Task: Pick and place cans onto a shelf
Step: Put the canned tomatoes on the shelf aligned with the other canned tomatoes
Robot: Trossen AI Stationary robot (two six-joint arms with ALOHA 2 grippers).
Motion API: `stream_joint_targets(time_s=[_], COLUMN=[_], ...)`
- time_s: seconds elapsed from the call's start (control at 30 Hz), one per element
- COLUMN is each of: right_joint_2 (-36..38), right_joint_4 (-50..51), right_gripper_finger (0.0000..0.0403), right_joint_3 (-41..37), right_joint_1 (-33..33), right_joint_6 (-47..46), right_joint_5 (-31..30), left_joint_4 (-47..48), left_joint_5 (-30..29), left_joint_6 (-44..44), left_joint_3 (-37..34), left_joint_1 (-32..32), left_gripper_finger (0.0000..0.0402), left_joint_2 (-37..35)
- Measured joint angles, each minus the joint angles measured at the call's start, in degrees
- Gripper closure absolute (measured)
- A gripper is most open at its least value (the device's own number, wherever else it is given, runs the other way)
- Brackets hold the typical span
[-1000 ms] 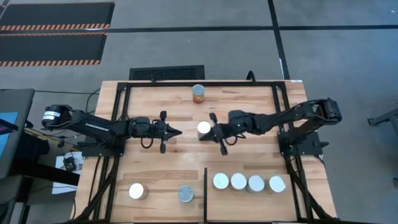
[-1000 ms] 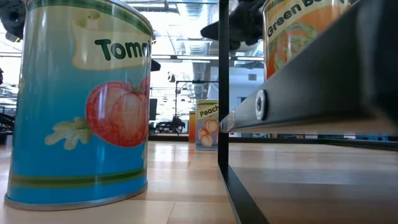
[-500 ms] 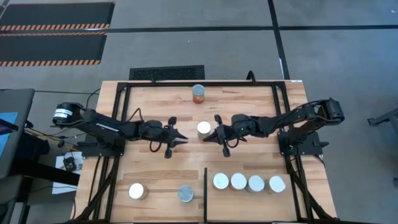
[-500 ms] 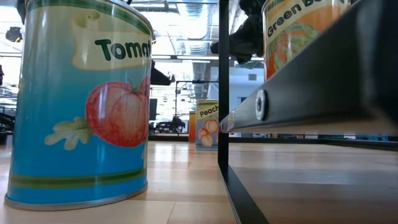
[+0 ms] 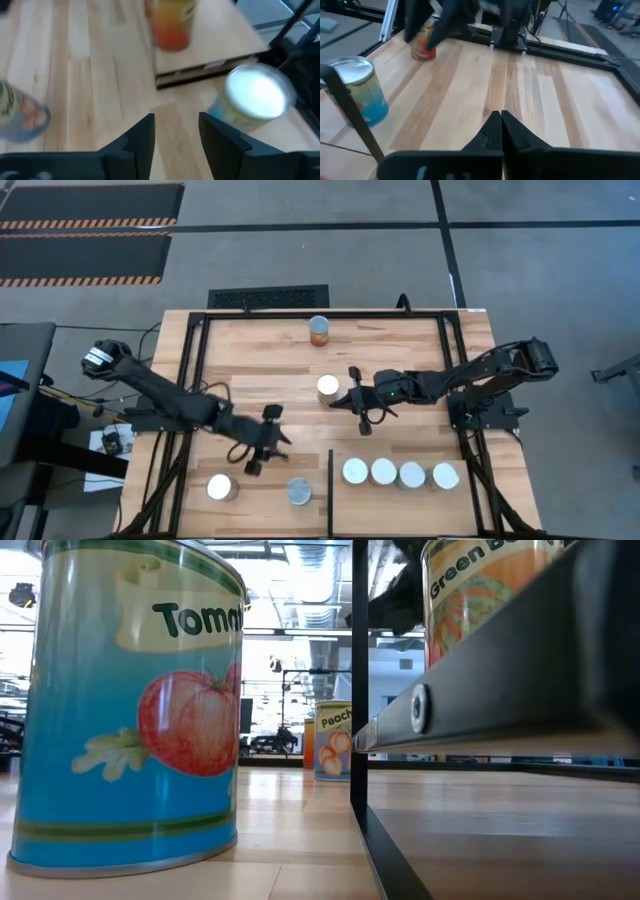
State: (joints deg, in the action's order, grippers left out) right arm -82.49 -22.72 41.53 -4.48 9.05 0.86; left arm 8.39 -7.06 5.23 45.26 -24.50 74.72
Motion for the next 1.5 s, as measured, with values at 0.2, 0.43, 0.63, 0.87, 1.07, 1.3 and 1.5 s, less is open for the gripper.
stream_joint_targets(time_s=[0.2,0.43,0.63,0.87,1.07,1.3,1.5], right_joint_2=[4.03,7.27,7.71,7.54,7.54,7.54,7.52], right_joint_4=[0.06,-0.08,-0.24,-0.59,-0.47,-0.46,0.52], right_gripper_finger=[0.0395,0.0397,0.0395,0.0394,0.0395,0.0393,0.0393], right_joint_3=[0.01,0.01,0.07,0.07,0.07,0.07,0.53], right_joint_1=[-5.36,-10.78,-14.97,-17.82,-17.96,-17.93,-17.89], right_joint_6=[0.49,0.03,-1.5,-1.57,-1.09,-1.01,0.01], right_joint_5=[-4.85,-9.39,-14.92,-18.48,-19.03,-19.03,-19.01], left_joint_4=[0.31,-2.16,1.82,5.17,5.23,4.79,10.1], left_joint_5=[-7.37,-9.22,-13.78,-14.24,-14.1,-8.8,-7.84], left_joint_6=[0.11,-4.65,-7.63,-10.22,-12.9,-16.58,-19.82], left_joint_3=[3.39,6.54,11.82,15.27,15.27,15.34,16.07], left_joint_1=[-10.1,-17.3,-18.72,-18.65,-17.3,-14.44,-13.96], left_gripper_finger=[0.0246,0.0246,0.0246,0.0246,0.0298,0.0394,0.0401], left_joint_2=[0.69,8.3,16.68,22.06,22.08,21.98,20.25])
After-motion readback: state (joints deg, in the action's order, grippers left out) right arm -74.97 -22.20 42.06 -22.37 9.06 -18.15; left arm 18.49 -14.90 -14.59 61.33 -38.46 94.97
